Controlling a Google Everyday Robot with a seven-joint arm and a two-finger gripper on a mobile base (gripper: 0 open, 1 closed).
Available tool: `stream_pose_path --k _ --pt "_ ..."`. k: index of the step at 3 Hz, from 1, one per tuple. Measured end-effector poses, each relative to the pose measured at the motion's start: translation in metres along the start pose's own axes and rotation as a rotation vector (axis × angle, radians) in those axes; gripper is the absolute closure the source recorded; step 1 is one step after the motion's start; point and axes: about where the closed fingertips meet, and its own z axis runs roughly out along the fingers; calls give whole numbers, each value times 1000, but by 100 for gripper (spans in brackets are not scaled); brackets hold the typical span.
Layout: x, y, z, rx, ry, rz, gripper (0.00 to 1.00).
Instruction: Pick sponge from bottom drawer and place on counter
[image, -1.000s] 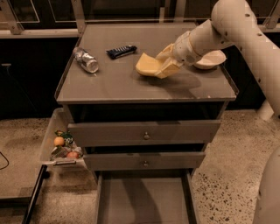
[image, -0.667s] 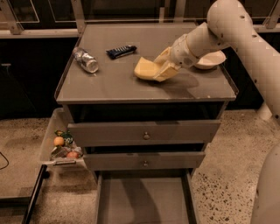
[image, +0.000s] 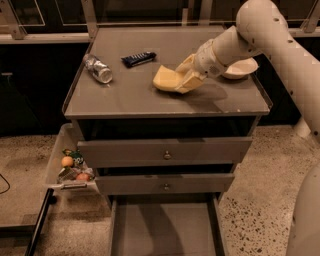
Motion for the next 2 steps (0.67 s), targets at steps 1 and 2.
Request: stream_pose_path --k 1,2 --pt "0 0 0 0 0 0 29" --pt "0 0 0 0 0 0 6"
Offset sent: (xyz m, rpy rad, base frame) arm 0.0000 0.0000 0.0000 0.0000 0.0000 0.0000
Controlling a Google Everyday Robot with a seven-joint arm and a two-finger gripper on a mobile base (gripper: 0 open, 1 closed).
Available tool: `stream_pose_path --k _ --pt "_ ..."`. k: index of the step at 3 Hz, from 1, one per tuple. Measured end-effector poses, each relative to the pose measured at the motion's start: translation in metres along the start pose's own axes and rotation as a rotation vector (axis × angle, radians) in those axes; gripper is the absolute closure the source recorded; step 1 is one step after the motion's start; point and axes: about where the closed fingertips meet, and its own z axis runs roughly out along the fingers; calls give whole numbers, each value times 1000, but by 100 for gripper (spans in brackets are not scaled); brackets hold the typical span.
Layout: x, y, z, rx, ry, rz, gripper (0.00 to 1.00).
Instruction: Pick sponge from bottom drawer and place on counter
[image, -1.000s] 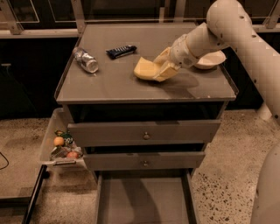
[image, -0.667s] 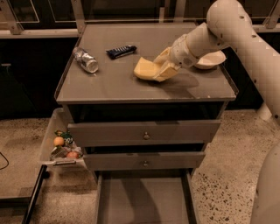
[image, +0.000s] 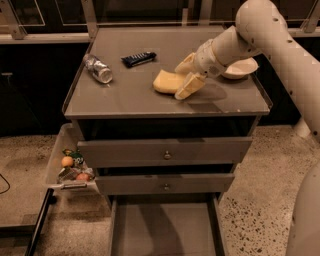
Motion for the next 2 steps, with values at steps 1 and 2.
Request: stream_pose_path --k 1,2 --pt "0 0 0 0 0 0 0" --pt "0 0 0 0 0 0 0"
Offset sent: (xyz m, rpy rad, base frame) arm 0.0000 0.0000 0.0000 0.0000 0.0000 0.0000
